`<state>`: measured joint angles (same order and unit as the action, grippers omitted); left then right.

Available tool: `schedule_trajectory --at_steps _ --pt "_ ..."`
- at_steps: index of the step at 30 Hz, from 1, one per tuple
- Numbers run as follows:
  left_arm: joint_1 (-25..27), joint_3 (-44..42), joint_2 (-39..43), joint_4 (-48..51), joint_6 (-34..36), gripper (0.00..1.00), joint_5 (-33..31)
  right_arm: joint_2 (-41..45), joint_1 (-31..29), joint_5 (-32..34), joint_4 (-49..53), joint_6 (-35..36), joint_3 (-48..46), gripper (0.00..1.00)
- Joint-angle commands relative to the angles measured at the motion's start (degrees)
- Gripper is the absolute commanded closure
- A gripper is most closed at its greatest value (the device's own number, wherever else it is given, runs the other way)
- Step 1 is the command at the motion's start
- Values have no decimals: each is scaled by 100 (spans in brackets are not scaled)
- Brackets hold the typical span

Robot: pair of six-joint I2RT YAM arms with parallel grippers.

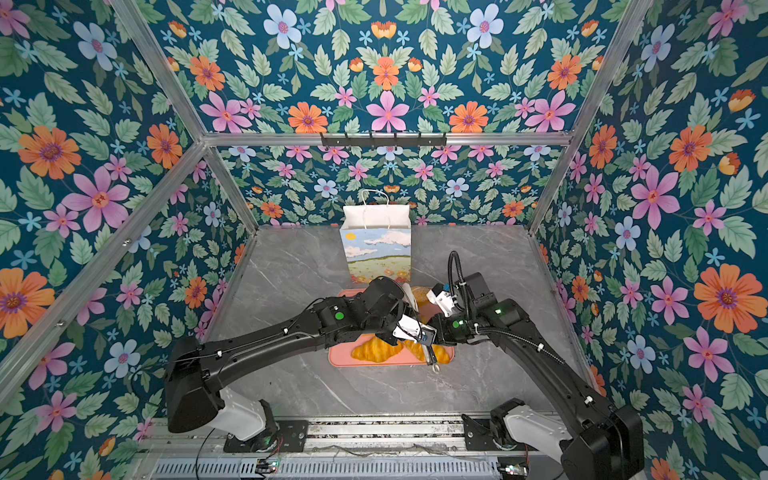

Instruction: Place the fake bread into the paper bag

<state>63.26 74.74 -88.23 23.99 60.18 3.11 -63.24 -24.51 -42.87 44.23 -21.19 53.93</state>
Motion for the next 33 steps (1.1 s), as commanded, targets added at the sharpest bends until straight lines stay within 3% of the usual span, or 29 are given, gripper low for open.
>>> schedule_trajectory --at_steps 1,7,14,25,33 --pt "5 -158 -40 -396 149 57 -730 83 -38 -619 -169 -30 34 75" --pt "10 -614 312 -1086 450 49 -762 198 -39 -643 -127 9 23 75" --pt "10 -656 459 -651 881 45 -633 173 -42 -655 -36 56 57 75" --pt "64 -753 443 -779 1029 52 -326 225 -41 -907 -119 40 44 76" --pt "85 -977 535 -1216 953 65 -399 292 -45 -942 -134 36 48 75"
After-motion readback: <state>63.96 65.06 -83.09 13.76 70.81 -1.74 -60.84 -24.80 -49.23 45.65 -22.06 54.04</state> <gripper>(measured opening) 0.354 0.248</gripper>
